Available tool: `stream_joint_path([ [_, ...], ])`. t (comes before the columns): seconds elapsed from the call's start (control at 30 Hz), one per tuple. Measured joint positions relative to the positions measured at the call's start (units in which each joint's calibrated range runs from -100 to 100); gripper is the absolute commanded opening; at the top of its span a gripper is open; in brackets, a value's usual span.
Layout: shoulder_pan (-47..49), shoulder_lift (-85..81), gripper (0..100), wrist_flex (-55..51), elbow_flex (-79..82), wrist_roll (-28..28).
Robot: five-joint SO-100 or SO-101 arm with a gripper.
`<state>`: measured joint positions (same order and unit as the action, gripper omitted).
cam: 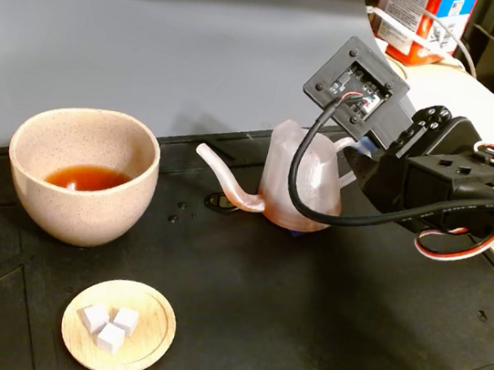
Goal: Pick up a kettle and pour liquid into a cup.
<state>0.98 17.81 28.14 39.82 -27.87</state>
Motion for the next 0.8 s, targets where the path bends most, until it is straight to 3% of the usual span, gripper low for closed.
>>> stream_joint_path([
  [0.17,0.00,0.00,2,0.00,0.00,0.00],
  [0.27,0.00,0.00,12,0.00,0.00,0.16],
  [0.8,0.08,2.31,12,0.61,2.04,0.16],
])
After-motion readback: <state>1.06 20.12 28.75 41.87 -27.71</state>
